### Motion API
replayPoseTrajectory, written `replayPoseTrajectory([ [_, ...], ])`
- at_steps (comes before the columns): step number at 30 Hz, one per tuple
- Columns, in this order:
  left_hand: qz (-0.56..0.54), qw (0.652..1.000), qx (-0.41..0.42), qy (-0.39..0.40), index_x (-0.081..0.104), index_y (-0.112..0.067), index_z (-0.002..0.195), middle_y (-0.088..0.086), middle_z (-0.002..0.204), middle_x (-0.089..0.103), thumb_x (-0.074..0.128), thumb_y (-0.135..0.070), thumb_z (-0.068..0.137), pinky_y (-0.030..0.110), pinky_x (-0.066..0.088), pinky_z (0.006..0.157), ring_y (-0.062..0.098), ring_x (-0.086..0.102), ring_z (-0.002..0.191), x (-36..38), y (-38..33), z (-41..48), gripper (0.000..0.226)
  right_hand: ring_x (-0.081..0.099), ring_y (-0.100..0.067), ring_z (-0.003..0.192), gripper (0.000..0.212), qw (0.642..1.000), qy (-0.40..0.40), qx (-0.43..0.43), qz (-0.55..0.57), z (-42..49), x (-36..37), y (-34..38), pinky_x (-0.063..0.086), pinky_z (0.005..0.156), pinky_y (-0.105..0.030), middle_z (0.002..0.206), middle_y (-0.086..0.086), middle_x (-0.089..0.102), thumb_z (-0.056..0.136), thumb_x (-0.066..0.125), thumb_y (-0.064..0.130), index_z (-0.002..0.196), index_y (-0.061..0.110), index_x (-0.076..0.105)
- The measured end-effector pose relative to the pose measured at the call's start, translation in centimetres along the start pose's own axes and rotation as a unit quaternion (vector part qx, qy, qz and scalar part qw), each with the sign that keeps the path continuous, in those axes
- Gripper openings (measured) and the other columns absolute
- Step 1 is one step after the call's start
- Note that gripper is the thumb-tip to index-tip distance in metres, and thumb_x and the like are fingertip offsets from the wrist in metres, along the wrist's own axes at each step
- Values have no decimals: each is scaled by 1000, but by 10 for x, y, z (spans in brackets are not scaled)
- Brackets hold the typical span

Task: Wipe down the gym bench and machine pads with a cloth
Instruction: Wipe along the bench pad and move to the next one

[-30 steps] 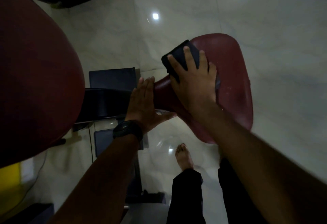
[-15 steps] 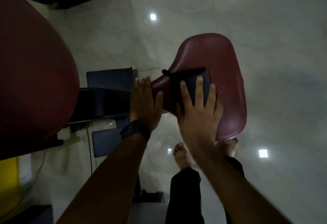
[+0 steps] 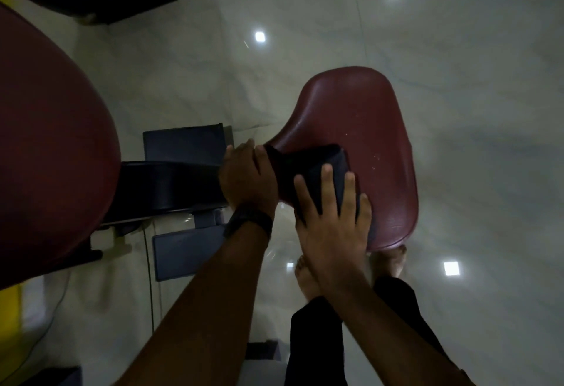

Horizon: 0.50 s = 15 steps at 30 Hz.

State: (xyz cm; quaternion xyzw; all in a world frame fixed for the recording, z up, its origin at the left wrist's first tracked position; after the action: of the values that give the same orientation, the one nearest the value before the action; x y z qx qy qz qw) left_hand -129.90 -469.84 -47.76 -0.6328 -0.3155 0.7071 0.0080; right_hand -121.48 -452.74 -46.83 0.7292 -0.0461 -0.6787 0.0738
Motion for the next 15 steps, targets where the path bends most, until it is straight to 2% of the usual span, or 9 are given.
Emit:
replayPoseTrajectory([
  [3,43,999,31,-8,66,-2,128,18,130,67,25,-40,102,57,36,115,40,50,136,-2,-9,-1,61,21,-47,149,75,998,29,-38,32,36,-1,5,30,111,-65,167,-13,21,96,50,56,161,36,19],
  [6,99,994,46,22,49,-10,148,11,157,44,10,-45,102,49,12,123,33,24,153,2,-13,-1,70,15,-46,151,63,993,67,-77,51,99,-13,16,24,114,-66,168,-11,15,102,38,56,160,37,20],
  [8,102,993,51,20,42,-13,153,8,163,34,6,-45,101,44,5,124,30,16,155,3,-13,-2,71,7,-44,153,61,992,99,-67,44,130,-12,7,18,116,-67,170,-9,7,104,36,54,160,38,17],
  [10,93,994,56,16,40,-13,153,8,163,32,7,-44,102,45,7,125,30,15,155,3,-13,-3,68,6,-43,154,61,995,90,-13,44,133,-14,-11,17,116,-67,170,-7,4,104,33,55,160,38,15],
  [13,71,995,69,25,38,-10,154,10,163,33,12,-42,103,47,13,126,30,17,155,3,-12,-4,65,17,-43,152,59,993,34,97,54,82,-21,-28,30,112,-66,169,-8,14,104,33,52,160,36,20],
  [15,67,994,79,21,40,-8,153,12,162,35,15,-39,104,48,17,125,32,21,154,4,-10,-2,62,19,-45,150,61,990,33,122,58,43,-15,-17,33,108,-68,169,-9,14,103,39,51,160,36,21],
])
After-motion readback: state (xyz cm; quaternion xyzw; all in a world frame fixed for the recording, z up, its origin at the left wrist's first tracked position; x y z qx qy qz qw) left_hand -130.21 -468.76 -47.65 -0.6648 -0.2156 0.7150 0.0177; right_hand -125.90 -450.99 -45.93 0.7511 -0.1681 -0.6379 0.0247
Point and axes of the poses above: each hand's wrist, its own z-axis towards the middle knuckle, its own x-axis out of the palm, y = z × x, the point moved 9 cm from there along z, towards the middle knuckle
